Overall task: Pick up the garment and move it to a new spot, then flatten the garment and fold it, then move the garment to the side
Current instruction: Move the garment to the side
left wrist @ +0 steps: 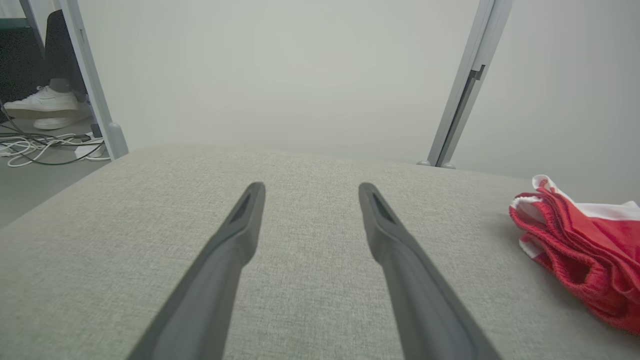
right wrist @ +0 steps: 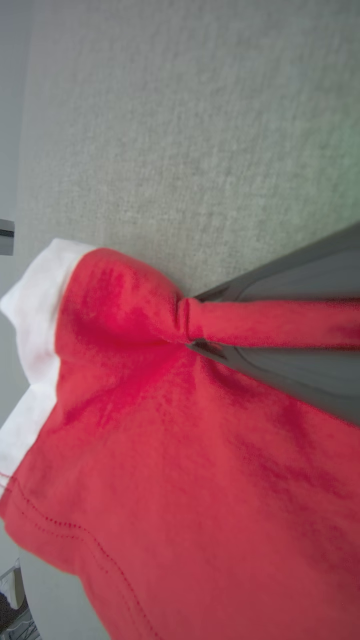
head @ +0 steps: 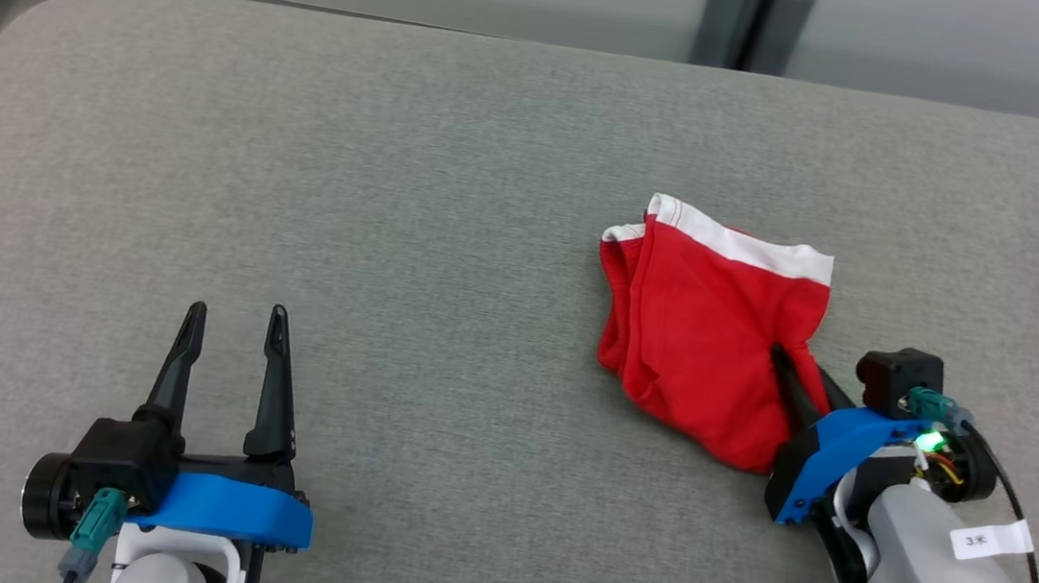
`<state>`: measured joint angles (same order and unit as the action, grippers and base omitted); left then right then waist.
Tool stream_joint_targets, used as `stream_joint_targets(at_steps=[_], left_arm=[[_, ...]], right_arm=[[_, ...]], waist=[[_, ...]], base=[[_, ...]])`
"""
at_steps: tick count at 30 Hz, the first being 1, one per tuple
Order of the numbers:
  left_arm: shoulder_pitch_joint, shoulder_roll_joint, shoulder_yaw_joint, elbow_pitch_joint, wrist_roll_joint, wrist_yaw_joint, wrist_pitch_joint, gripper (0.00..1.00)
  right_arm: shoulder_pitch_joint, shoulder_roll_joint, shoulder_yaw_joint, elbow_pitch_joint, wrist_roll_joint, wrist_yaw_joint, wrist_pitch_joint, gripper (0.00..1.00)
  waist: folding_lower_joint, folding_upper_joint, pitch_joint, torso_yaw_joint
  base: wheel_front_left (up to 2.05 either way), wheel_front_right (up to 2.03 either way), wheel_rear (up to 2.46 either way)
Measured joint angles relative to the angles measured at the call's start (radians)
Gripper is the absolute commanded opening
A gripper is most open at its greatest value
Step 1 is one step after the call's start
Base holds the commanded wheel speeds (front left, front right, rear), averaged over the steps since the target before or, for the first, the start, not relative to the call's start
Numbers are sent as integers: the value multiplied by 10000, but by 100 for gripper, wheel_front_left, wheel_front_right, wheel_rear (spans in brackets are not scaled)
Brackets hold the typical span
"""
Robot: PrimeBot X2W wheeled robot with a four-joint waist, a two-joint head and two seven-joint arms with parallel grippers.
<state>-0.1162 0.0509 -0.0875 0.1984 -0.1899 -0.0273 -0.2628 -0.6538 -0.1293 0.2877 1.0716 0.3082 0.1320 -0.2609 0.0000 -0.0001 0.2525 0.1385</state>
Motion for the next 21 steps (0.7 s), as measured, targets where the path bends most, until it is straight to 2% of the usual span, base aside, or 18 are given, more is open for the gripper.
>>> stream_joint_targets(at_steps=[5, 16, 21], left_arm=[[14, -4, 61, -29, 61, -77, 0, 100], [-476, -4, 334, -75, 604, -353, 0, 100], [-755, -6, 439, -77, 775, -460, 0, 100]], right_arm=[[116, -313, 169, -552, 117, -4, -8, 0], [684, -993, 75, -1764, 311, -12, -13, 0], [804, -1177, -31, -2090, 337, -12, -13, 0]], waist=[[0, 0, 88, -566], [1, 1, 504, -2459], [1, 1, 607, -2883]], base=[[0, 0, 0], [0, 0, 0], [0, 0, 0]])
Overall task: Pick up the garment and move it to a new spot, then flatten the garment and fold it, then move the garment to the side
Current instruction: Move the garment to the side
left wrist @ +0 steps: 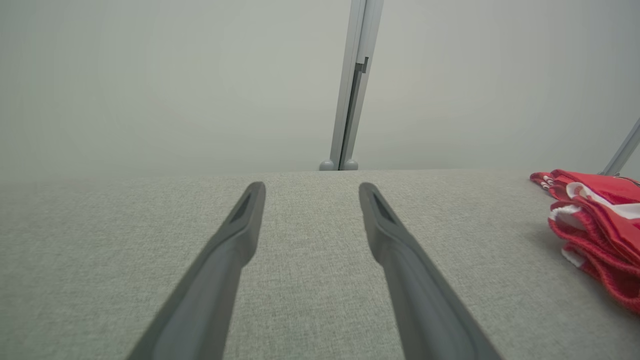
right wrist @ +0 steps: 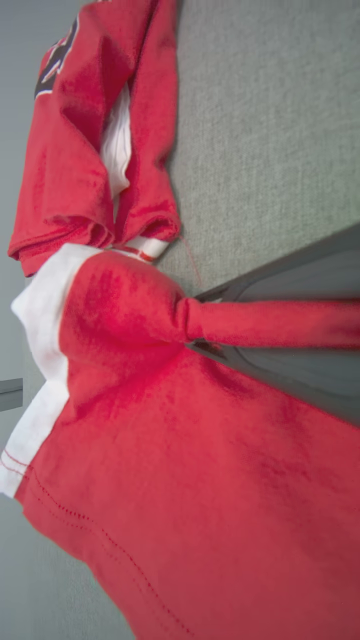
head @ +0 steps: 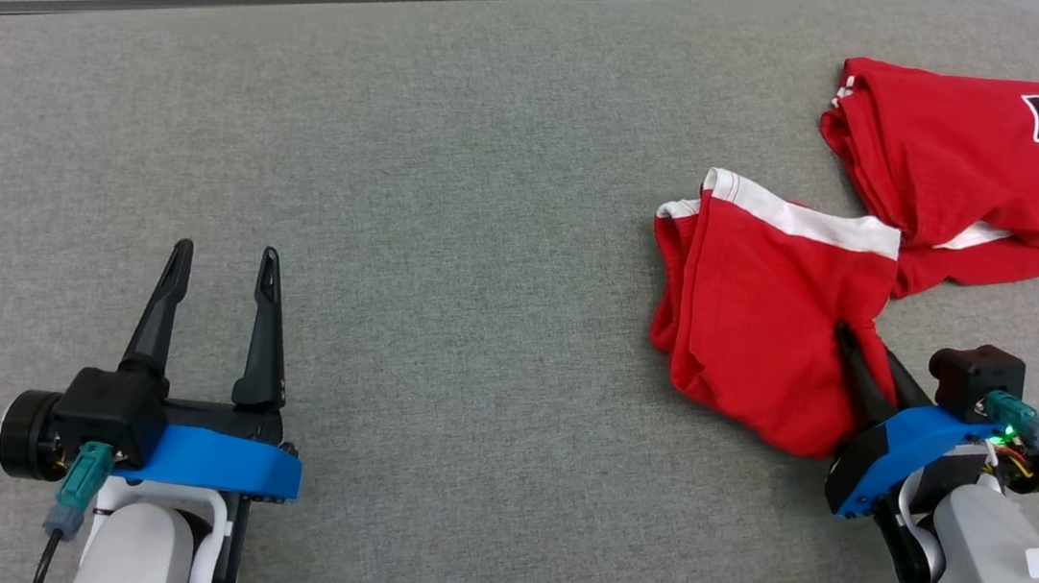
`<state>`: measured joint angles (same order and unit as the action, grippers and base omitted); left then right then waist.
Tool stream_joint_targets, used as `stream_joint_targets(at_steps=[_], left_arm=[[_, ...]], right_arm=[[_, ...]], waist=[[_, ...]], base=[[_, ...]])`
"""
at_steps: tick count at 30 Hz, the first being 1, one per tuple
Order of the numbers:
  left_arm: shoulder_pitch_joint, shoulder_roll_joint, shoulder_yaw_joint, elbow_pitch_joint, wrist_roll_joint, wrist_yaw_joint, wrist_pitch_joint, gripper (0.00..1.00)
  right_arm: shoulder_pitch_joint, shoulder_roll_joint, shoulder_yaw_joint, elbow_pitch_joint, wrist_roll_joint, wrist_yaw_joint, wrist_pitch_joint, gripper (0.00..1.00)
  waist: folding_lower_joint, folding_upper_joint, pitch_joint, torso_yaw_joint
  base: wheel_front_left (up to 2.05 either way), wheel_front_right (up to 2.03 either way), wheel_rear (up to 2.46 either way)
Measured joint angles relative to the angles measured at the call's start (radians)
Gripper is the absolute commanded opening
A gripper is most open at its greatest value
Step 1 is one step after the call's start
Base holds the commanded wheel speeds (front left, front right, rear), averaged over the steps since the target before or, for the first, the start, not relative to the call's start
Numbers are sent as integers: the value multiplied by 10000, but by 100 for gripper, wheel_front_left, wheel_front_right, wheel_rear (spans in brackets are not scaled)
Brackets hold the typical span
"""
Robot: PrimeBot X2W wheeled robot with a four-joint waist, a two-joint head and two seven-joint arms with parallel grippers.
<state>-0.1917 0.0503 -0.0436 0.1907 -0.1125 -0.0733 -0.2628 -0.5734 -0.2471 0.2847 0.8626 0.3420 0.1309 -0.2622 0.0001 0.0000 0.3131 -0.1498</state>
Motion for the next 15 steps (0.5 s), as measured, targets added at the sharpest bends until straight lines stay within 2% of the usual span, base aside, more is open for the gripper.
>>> stream_joint_targets(at_steps=[7, 11, 15], left_arm=[[-165, 2, 65, -4, 94, -153, 0, 100], [-231, 4, 178, -58, 132, -173, 0, 100], [-360, 4, 222, -257, 167, -222, 0, 100]], right_arm=[[-339, -360, 50, -725, -393, 0, 0, 0], [-1247, -878, 345, -821, -677, 0, 0, 0], [-2252, -1664, 938, -535, -779, 0, 56, 0]], waist=[[0, 0, 206, 16], [0, 0, 412, 127], [0, 0, 712, 210]], base=[[0, 0, 0], [0, 0, 0], [0, 0, 0]])
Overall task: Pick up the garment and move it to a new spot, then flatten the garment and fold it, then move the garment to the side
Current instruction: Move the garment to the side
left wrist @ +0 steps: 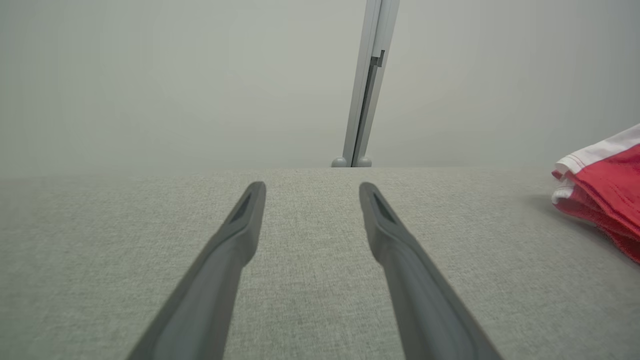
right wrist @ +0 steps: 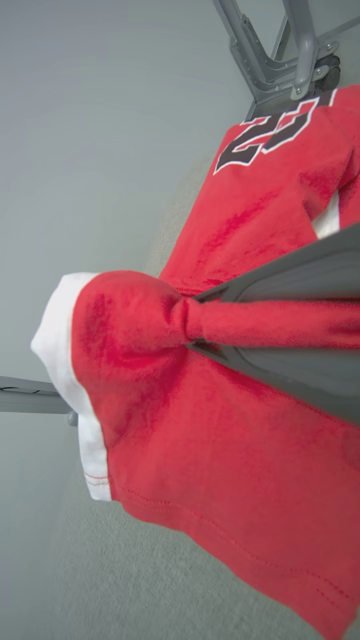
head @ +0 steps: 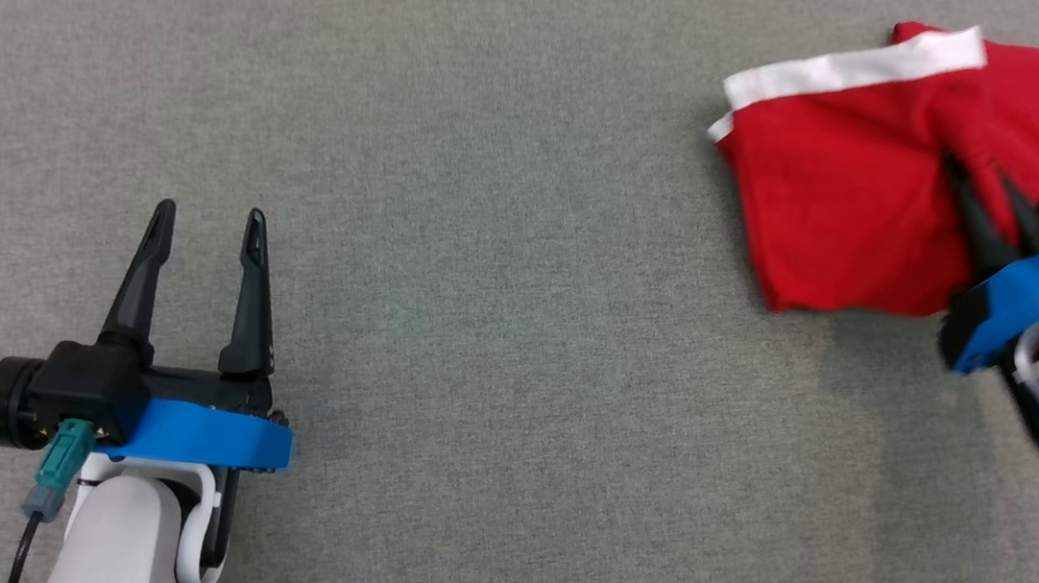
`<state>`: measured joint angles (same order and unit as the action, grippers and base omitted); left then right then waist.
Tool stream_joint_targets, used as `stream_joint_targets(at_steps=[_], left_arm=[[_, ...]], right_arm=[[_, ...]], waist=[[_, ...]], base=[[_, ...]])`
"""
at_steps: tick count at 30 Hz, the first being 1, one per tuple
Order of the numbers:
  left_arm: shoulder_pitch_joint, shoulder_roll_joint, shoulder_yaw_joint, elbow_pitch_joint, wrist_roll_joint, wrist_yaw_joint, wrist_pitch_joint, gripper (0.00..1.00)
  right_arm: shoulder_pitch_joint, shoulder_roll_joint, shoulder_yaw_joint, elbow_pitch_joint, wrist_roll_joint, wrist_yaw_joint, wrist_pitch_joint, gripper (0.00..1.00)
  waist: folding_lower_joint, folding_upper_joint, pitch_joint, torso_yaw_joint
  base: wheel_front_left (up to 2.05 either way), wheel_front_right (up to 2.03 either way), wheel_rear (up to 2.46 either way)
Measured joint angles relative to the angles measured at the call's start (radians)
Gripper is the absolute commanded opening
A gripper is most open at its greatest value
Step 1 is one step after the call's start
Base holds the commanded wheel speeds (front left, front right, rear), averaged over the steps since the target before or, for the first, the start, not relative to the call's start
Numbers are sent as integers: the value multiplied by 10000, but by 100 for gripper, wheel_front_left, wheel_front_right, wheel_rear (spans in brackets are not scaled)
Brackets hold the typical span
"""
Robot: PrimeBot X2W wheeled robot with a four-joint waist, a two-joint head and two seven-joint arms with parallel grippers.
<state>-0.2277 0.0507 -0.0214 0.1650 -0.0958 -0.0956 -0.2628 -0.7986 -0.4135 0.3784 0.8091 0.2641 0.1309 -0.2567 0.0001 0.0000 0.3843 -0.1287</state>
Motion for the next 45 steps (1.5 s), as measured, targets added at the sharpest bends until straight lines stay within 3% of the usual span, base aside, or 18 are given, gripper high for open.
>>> stream_joint_targets(at_steps=[13, 18, 22, 23, 24, 25, 31, 36, 39, 45], left_arm=[[-627, 82, 82, -765, 422, -82, 2, 100], [-862, 236, 33, -1218, 562, -105, 0, 100], [-872, 337, 46, -1465, 621, -104, -4, 100], [-878, 353, 40, -1484, 621, -105, -4, 100], [-889, 370, 36, -1490, 621, -105, -4, 100], [-929, 374, 12, -1494, 621, -107, -4, 100], [-1034, 376, -17, -1501, 612, -107, -2, 100], [-756, 303, 71, -1383, 408, -23, 0, 100], [-522, 221, 92, -1281, 247, 12, 2, 100], [58, 104, 142, -1151, 58, 155, 0, 100]], right_arm=[[-2410, -2497, 1162, 951, 853, 0, 662, 0], [-3169, -2869, 1329, 1407, 980, 0, 688, 0], [-3648, -2654, 1505, 1833, 1016, 0, 738, 0], [-3744, -2608, 1544, 2015, 1030, 0, 811, 24], [-3826, -2577, 1572, 2173, 1041, 0, 842, 95], [-3905, -2550, 1590, 2345, 1066, 0, 844, 100], [-4274, -2282, 1620, 3179, 976, 0, 535, 100], [-4356, -1885, 1039, 3593, 1032, 0, 33, 100], [-4043, -1641, 629, 3239, 1072, 0, -29, 100], [-2400, -1055, -441, 1158, 765, -2, -56, 100]], waist=[[1, 1, 1594, -508], [1, 1, 2165, -554], [0, 1, 2361, -631], [-1, 1, 2382, -637], [-2, 1, 2399, -633], [-1, 1, 2413, -623], [0, 2, 2318, -505], [-1, 1, 1627, -283], [-1, 1, 1123, -104], [-3, 0, 107, 308]], base=[[0, 0, 0], [0, 0, 0], [0, 0, 0], [0, 0, 0], [0, 0, 0], [0, 0, 0], [0, 0, 0], [0, 0, 0], [0, 0, 0], [0, 0, 0]])
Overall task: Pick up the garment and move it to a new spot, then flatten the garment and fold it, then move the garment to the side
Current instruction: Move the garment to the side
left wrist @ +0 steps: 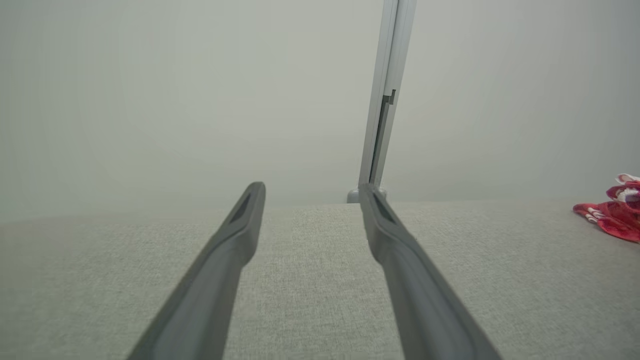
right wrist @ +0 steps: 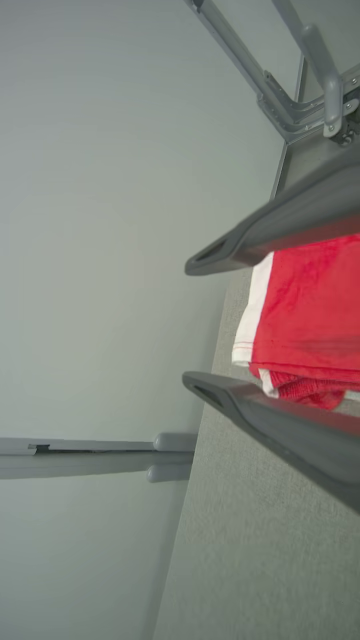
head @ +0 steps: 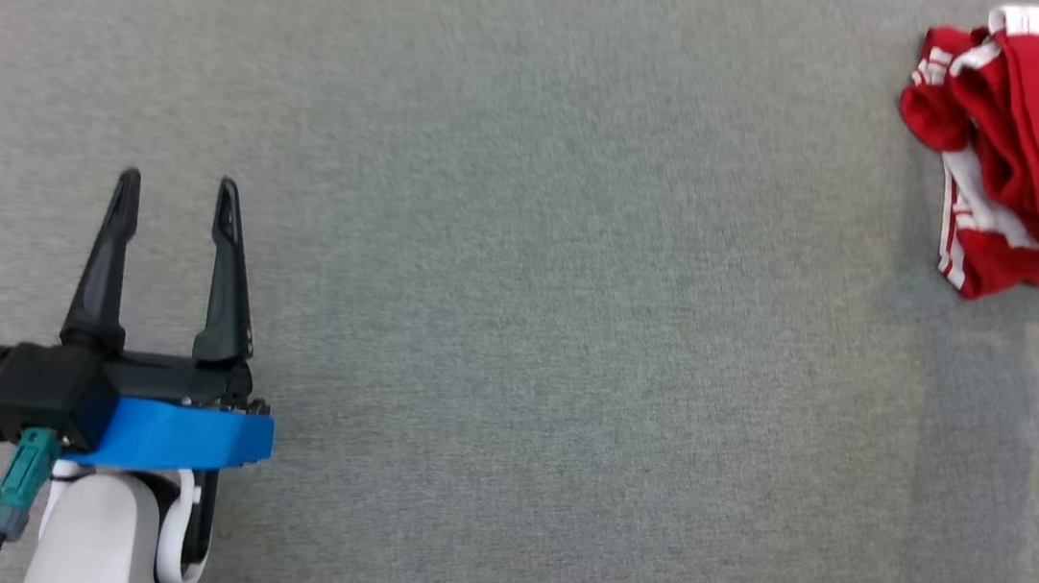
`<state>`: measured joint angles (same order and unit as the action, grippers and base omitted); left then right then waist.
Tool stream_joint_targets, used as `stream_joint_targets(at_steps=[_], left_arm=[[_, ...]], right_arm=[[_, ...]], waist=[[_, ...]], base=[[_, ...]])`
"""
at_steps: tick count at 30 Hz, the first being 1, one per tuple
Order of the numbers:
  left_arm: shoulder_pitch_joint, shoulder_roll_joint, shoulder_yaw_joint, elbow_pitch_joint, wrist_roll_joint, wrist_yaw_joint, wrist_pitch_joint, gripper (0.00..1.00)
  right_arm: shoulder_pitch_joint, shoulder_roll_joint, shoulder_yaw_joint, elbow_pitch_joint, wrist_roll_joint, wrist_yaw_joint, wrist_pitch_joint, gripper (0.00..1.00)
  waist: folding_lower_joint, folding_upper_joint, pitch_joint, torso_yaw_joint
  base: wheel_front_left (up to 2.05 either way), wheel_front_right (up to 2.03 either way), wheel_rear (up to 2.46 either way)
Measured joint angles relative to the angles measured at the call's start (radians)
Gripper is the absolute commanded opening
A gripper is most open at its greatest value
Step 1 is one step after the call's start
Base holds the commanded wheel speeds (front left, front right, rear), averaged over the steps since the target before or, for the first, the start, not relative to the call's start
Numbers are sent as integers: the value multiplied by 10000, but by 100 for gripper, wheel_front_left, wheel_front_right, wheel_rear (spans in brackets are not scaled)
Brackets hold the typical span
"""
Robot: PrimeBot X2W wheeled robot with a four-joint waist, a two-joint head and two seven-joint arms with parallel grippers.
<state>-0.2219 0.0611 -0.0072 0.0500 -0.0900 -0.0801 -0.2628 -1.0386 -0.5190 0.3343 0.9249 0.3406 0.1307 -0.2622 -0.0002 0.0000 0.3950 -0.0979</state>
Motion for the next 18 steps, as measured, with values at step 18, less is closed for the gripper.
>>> stream_joint_targets(at_steps=[18], left_arm=[[1515, -92, -13, 675, -349, 121, 0, 100]], right_arm=[[4213, 2303, -525, -3386, -662, 2, -2, 100]], waist=[[1, -1, -2337, 750]], base=[[0, 0, 0]])
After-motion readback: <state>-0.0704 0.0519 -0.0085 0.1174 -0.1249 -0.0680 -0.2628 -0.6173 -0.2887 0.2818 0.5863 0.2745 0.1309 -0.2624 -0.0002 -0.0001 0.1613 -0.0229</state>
